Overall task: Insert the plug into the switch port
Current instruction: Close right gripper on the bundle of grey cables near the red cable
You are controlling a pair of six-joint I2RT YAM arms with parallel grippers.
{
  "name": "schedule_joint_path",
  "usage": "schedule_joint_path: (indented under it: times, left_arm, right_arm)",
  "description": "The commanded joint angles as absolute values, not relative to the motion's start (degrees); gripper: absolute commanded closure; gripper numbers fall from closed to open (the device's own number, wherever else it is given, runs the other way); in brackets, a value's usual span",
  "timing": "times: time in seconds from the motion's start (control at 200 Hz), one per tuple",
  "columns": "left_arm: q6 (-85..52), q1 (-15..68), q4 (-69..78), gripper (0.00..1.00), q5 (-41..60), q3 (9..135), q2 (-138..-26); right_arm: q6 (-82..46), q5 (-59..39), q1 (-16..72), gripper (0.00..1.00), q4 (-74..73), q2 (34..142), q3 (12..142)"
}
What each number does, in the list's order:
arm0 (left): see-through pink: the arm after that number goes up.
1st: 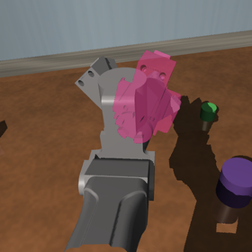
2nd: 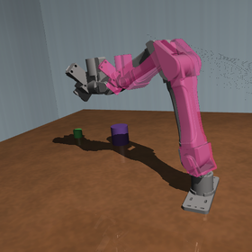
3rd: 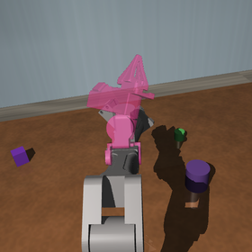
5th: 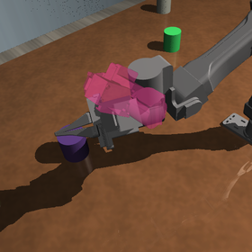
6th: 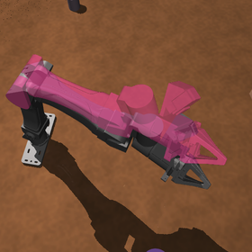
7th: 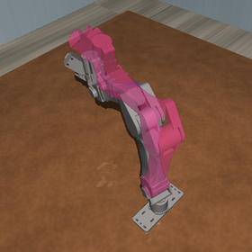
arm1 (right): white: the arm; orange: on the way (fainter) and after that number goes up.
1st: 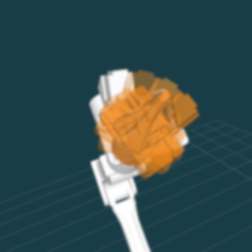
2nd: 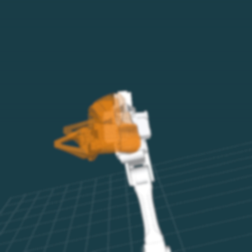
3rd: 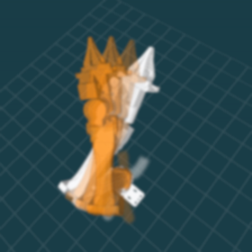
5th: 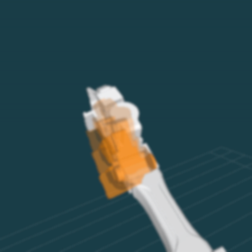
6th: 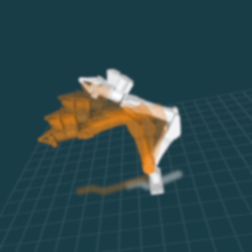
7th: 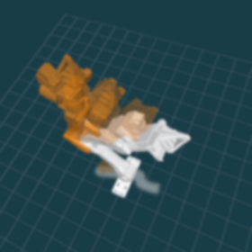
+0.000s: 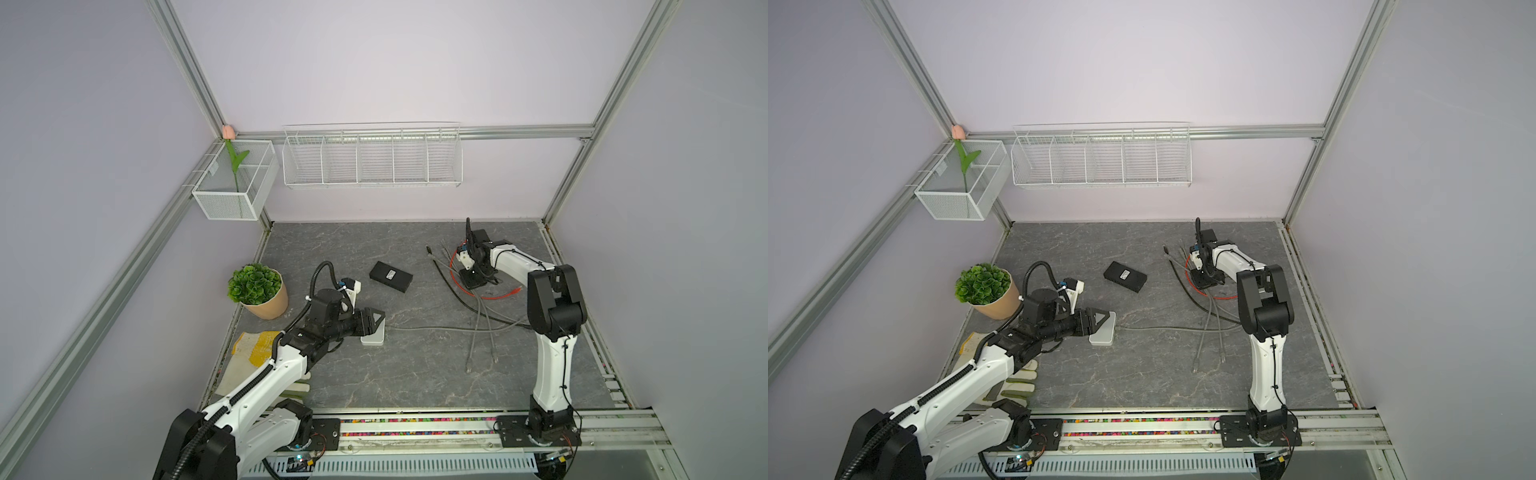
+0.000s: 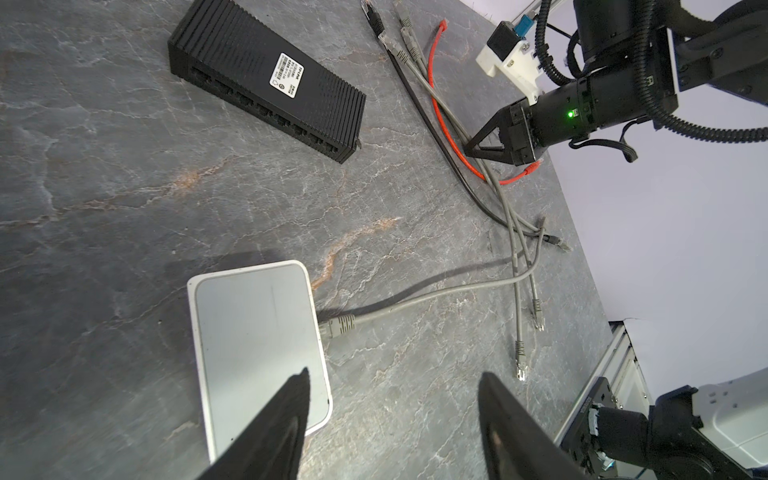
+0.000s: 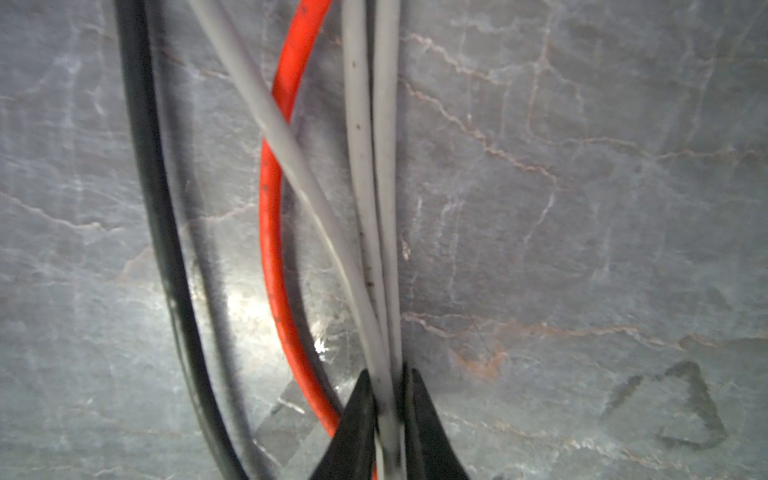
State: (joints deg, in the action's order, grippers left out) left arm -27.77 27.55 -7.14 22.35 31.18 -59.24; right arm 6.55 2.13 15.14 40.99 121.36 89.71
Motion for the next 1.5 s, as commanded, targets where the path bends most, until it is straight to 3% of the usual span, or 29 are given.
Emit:
schedule_joint_path:
  times: [0.0, 0.295, 0.44, 0.82, 1.5]
  left_arm:
    - [-26.66, 27.78, -6.76, 0.35, 22.46, 30.86, -58.94]
    - [-26.46, 27.77, -7.12, 0.35, 22.39, 30.89, -58.7]
    - [-26.37, 27.75, -7.28, 0.35, 22.31, 30.85, -58.52]
    - [-26.19, 27.77, -7.03, 0.35, 22.23, 30.94, -59.03]
    - [-26.0, 27.82, -7.22, 0.35, 22.13, 30.5, -58.61]
  right_arm:
    - [6.42, 2.52, 16.84, 0.8, 42.72, 118.1, 87.82]
    - [6.42, 3.43, 17.01, 0.81, 42.8, 117.55, 87.56]
    - [6.42, 3.64, 17.18, 0.74, 42.72, 117.18, 87.54]
    - [6.42, 5.06, 18.01, 0.82, 42.64, 115.53, 86.49]
    - [7.03, 7.24, 19.41, 0.77, 42.45, 114.83, 85.52]
